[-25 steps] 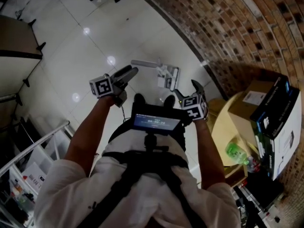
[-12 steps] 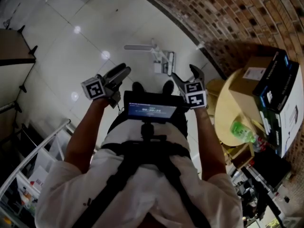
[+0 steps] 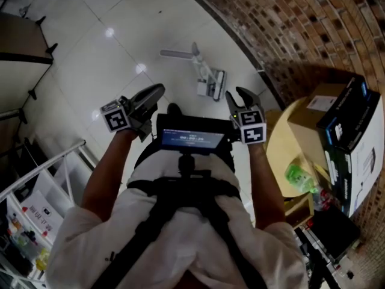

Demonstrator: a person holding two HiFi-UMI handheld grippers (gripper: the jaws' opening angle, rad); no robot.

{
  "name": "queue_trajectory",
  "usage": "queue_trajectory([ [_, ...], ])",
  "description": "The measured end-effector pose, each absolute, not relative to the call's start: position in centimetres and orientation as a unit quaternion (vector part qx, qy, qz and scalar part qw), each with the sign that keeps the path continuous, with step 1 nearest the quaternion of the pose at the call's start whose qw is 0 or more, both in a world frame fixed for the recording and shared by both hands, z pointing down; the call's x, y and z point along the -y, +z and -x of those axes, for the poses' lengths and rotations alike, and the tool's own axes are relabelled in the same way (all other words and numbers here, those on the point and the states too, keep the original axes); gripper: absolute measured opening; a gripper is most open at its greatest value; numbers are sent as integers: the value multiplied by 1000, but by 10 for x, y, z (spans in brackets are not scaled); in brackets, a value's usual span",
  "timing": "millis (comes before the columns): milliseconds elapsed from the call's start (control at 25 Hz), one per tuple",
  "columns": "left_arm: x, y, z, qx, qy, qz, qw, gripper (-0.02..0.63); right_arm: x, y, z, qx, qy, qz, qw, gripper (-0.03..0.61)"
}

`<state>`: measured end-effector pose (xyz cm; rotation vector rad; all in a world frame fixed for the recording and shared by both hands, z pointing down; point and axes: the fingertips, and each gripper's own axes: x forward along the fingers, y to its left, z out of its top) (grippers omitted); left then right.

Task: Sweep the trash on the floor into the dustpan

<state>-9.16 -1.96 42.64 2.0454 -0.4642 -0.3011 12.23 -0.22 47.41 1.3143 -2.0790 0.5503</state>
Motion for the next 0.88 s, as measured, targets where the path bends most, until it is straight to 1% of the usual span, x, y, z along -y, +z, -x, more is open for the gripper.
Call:
queue_trajectory([
  [40,15,420,88,196,-129,-844,483,80,-3,471,-125,790,209,-492,301,100],
  [80,11,414,83,202,-134,-844,478,66,-9,470,-128,794,211,-486,299,74],
  [200,-8,406,63,215,-143,-846,466,41,-28,464,-141,801,208,-475,298,17],
  [240,-16,404,55,217,-142,-849,461,17,-35,462,-146,803,208,-474,296,0],
  [440,-57,398,20,222,-138,-856,446,8,-69,447,-163,818,217,-461,268,0],
  [720,-109,389,-18,221,-133,-869,423,5,-101,430,-178,839,244,-445,193,0],
  [880,-136,388,-24,239,-136,-870,408,5,-118,434,-181,850,239,-430,190,0],
])
